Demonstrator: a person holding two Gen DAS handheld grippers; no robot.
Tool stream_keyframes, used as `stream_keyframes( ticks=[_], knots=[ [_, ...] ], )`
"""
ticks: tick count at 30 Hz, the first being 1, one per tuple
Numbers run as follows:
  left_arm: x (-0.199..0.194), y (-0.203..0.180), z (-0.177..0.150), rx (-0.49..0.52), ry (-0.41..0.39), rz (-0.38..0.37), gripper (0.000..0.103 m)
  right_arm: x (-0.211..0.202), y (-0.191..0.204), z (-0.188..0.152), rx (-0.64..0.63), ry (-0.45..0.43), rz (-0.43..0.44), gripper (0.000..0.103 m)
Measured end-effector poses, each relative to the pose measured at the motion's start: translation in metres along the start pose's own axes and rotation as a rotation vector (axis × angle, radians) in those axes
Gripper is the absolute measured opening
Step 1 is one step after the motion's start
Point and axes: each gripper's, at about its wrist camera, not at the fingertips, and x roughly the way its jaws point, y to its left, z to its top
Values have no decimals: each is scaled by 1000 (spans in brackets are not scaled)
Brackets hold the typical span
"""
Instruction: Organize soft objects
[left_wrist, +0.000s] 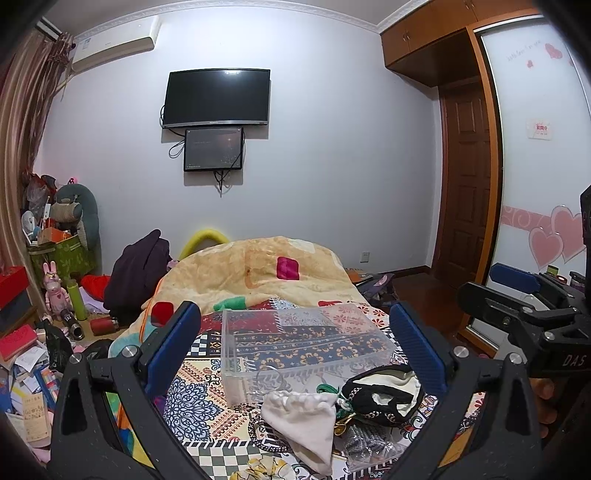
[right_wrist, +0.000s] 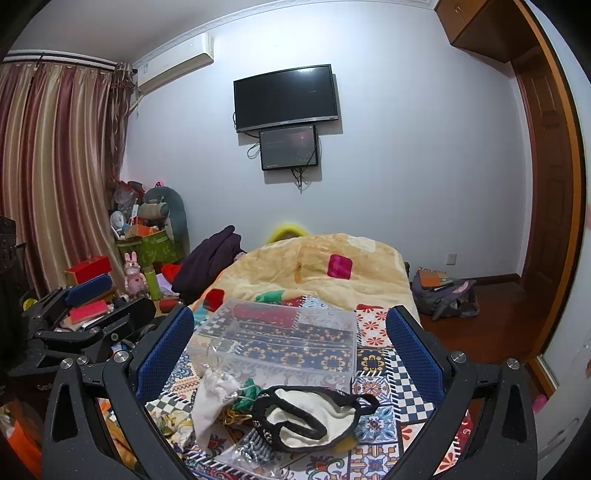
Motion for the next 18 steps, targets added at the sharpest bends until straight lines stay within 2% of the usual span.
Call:
stream_keyframes(
  ticks=[18],
  knots=[
    [-3,0,1,5,0,4,103,2,0,-4,8,0,5,103]
  ],
)
